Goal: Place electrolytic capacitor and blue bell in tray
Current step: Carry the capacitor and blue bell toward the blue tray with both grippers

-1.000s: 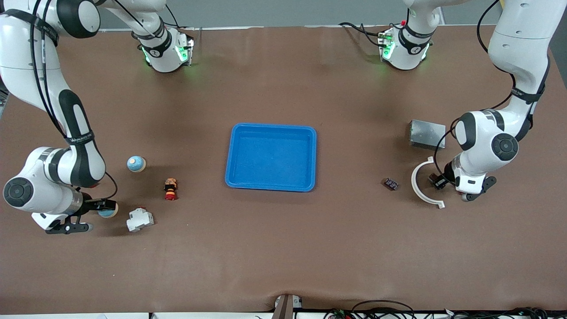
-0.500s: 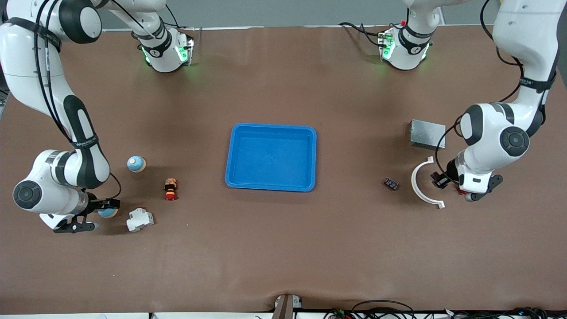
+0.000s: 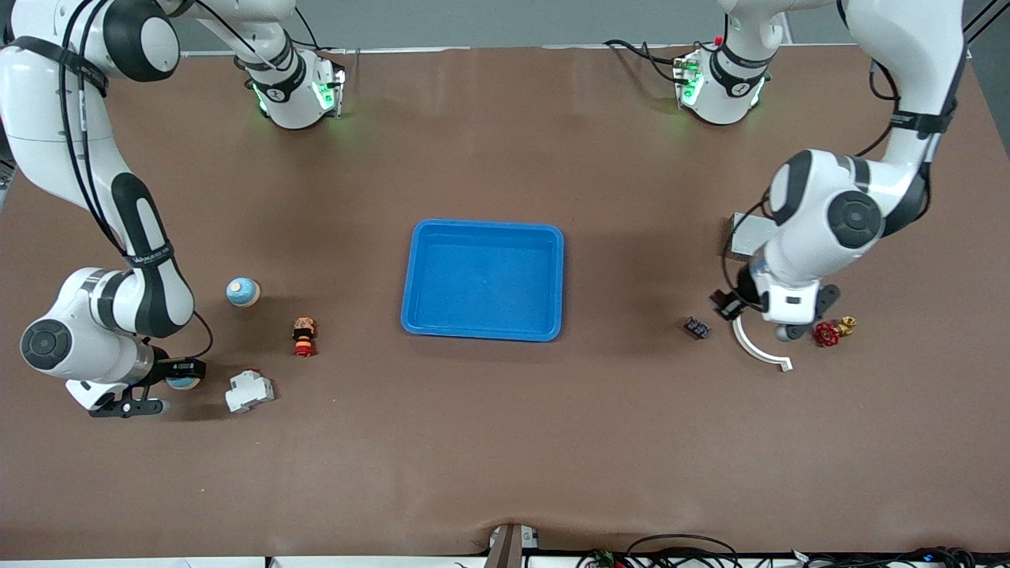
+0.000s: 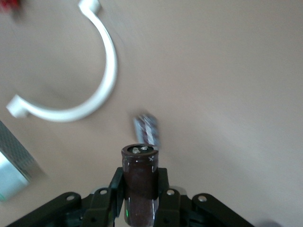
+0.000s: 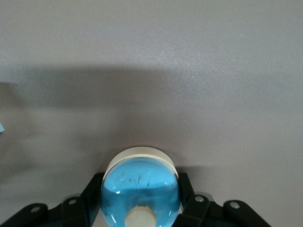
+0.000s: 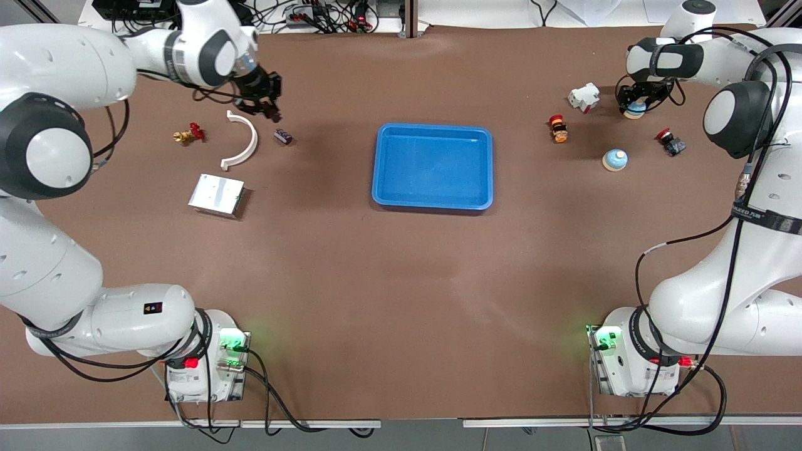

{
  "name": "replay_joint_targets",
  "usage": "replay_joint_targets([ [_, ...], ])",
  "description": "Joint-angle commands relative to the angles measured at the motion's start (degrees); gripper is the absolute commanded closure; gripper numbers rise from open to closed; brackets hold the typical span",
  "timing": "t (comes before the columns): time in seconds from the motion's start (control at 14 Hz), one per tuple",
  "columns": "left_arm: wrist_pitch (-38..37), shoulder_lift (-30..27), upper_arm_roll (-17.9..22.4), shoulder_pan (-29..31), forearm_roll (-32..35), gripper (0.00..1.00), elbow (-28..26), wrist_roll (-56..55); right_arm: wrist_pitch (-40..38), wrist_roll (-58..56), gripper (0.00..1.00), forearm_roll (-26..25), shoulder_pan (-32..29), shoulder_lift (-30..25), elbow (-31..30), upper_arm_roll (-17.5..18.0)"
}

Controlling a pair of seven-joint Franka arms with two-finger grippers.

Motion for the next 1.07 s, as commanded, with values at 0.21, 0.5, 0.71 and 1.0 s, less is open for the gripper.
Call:
replay_joint_targets([
  [0.21,-0.8,4.8,-2.5,-8.6,0.7,1.00,7.3,-18.7,-15.6,0.3,0.90,-0.1,0.3,-6.8,1.8,2.5],
  [0.5,-0.3,9.0,-2.0,-16.4,2.3,1.00,11.1,-28.6,-29.6,15.0,0.90,-0.1,4.9,-16.1,1.3,6.2],
  [0.71,-0.1,12.3,-2.3,-20.3,6.2,1.00,14.0,-35.7,-32.9,23.3,0.90,5.1,10.5,-18.9,0.8,6.9],
  [1.0,0.3,17.7,-2.4,-24.4,6.2,1.00,17.1,-38.6,-32.4,39.5,0.89,8.0,20.9,-19.3,-0.6,6.9],
])
